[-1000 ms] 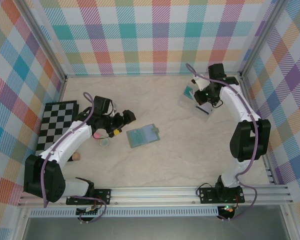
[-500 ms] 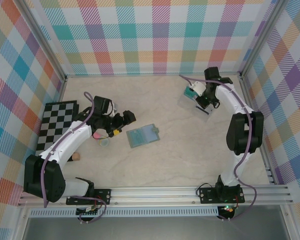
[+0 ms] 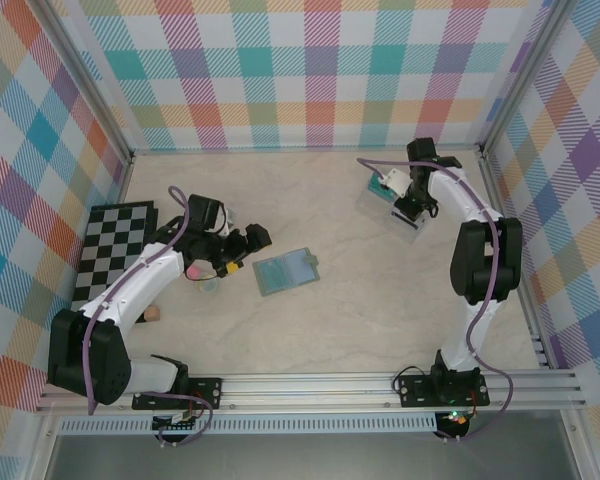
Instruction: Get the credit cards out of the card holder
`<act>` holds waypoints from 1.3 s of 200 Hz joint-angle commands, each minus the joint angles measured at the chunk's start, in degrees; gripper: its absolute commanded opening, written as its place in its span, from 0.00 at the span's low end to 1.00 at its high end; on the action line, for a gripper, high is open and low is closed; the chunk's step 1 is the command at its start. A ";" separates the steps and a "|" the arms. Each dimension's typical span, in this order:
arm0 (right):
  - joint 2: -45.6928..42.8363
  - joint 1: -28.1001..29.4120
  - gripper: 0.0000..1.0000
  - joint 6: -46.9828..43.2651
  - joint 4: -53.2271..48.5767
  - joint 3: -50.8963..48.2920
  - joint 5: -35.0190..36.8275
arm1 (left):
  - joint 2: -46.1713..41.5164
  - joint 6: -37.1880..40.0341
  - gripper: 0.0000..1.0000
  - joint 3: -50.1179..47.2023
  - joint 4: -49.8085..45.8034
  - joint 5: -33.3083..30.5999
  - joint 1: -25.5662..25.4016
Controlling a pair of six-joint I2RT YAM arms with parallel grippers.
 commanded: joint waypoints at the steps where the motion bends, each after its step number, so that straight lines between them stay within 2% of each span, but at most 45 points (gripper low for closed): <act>1: 1.05 -0.24 0.00 -1.57 -1.50 -0.05 1.30 | -1.47 0.33 1.00 -0.70 0.51 1.12 0.73; 82: 1.61 -0.24 0.00 -1.93 -1.74 -1.65 2.90 | -2.32 0.43 1.00 -1.46 0.50 1.56 0.82; 111: 1.70 -0.20 0.12 -1.49 -1.10 -1.57 3.11 | -2.28 0.37 1.00 -1.72 0.35 1.63 0.82; 144: 0.76 -0.15 0.20 -0.71 -0.47 -1.17 2.77 | -2.47 0.52 1.00 -1.67 0.16 1.65 0.82; 260: -1.56 -0.15 0.21 2.55 0.80 0.47 2.71 | -2.38 0.61 1.00 -1.67 -0.18 1.38 0.82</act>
